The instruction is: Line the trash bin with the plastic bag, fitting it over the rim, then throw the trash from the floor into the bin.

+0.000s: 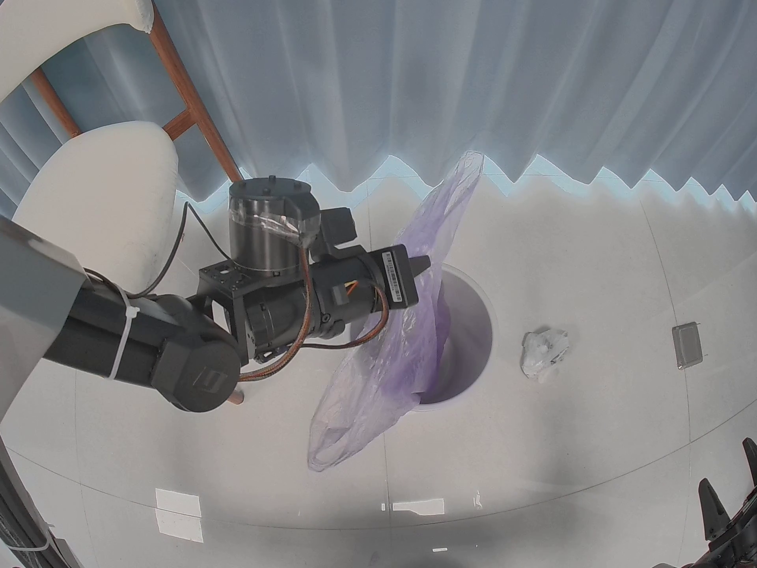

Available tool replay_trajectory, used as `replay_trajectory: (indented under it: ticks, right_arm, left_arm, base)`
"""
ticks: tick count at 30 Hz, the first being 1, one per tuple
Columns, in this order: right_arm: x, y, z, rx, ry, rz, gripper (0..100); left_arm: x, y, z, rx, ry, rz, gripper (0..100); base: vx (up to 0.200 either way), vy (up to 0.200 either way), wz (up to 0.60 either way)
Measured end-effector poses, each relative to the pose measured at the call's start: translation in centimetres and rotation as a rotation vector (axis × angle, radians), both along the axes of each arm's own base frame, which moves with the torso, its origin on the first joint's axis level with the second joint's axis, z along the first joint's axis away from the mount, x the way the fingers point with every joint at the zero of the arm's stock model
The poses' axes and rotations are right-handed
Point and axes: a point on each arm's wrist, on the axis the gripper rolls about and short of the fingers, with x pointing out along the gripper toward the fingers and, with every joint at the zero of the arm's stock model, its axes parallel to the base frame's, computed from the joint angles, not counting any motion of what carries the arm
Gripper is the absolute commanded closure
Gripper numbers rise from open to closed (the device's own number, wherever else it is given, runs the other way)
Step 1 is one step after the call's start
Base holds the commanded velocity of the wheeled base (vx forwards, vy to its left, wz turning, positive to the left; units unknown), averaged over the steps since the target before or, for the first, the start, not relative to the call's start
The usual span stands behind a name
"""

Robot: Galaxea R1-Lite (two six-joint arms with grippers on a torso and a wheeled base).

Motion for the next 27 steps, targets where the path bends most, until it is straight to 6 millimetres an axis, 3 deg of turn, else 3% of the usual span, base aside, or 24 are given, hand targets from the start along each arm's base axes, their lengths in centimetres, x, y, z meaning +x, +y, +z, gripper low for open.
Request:
replay_trajectory:
  ticks: [6,18,27]
  right_arm:
    - [0.0,0.0,0.0,0.0,0.0,0.0,0]
    - [0.0,0.0,0.0,0.009,0.001,-0.001,0]
    - [0.0,0.0,-0.1,0.011,0.006,-0.002,0]
  left_arm:
    - [-0.6,-0.3,-0.9,0.036,0.003,-0.021,100]
    - [0.5,-1.5,-1.9,0.021,-0.034,-0.074,100]
    - [0.5,-1.2,-3.2,0.066,-0.075,-0.083,100]
  base:
    - [0.0,0.0,0.0]
    - [0.0,0.0,0.0]
    - [0.0,0.0,0.0]
